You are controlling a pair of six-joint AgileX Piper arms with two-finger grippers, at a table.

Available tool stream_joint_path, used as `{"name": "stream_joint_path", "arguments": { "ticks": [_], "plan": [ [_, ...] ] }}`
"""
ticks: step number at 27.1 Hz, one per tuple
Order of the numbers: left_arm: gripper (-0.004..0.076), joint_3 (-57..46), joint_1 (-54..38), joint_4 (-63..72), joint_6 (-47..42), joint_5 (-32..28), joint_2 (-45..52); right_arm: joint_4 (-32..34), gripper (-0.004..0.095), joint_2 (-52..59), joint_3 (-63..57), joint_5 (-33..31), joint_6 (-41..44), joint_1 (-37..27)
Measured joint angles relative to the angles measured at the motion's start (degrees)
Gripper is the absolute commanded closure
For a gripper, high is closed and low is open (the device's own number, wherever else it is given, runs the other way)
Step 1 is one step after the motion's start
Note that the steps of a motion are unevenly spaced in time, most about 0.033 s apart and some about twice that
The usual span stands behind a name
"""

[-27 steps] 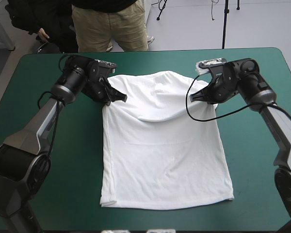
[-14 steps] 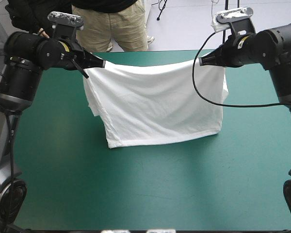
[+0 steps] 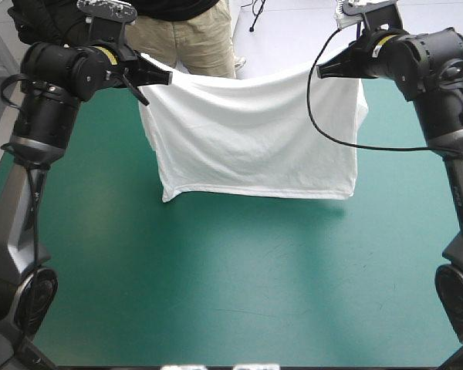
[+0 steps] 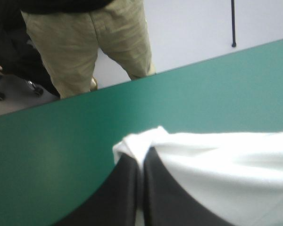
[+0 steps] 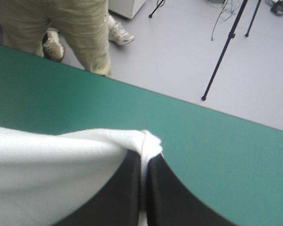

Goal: Fold the cloth

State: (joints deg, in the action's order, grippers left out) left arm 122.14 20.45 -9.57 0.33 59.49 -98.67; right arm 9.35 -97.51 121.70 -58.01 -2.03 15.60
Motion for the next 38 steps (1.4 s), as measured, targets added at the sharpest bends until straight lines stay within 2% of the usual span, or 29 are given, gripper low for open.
{"name": "stream_joint_path", "arguments": {
  "ticks": [4, 6, 12, 18, 21, 25, 32, 38],
  "plan": [
    [0.0741, 0.00, 0.00, -5.37, -4.36, -10.45, -4.08, 5.39, 0.0926, -3.48, 0.00, 8.52, 2.63, -0.05],
    [0.0741, 0.00, 0.00, -5.78, -4.81, -12.48, -5.11, 5.58, 0.0925, -4.14, 0.00, 10.09, 3.11, -0.55],
    [0.0741, 0.00, 0.00, -5.34, -4.93, -12.50, -5.89, 0.31, 0.0926, -4.37, 0.00, 9.14, 3.53, -4.23],
    [0.0741, -2.77, 0.00, -0.56, -4.93, -5.27, -6.16, -8.52, 0.0925, -4.09, -5.83, 1.47, 0.48, -6.66],
    [0.0741, -8.26, 0.00, 3.12, -4.16, -0.91, -5.08, -13.08, 0.0925, -2.95, -13.76, -1.84, -2.33, -7.24],
    [0.0741, -18.95, 0.00, 7.24, -3.33, 2.45, -1.60, -17.12, 0.0925, 1.62, -27.78, -2.41, -5.13, -7.17],
    [0.0741, -39.79, 0.00, 10.18, -2.94, 1.88, 6.74, -18.45, 0.0925, 11.68, -47.58, -0.96, -7.40, -7.17],
    [0.0741, -55.34, 0.00, 15.37, -2.03, -0.88, 11.42, -20.96, 0.0925, 15.85, -60.09, -0.74, -9.28, -7.17]
  ]
}}
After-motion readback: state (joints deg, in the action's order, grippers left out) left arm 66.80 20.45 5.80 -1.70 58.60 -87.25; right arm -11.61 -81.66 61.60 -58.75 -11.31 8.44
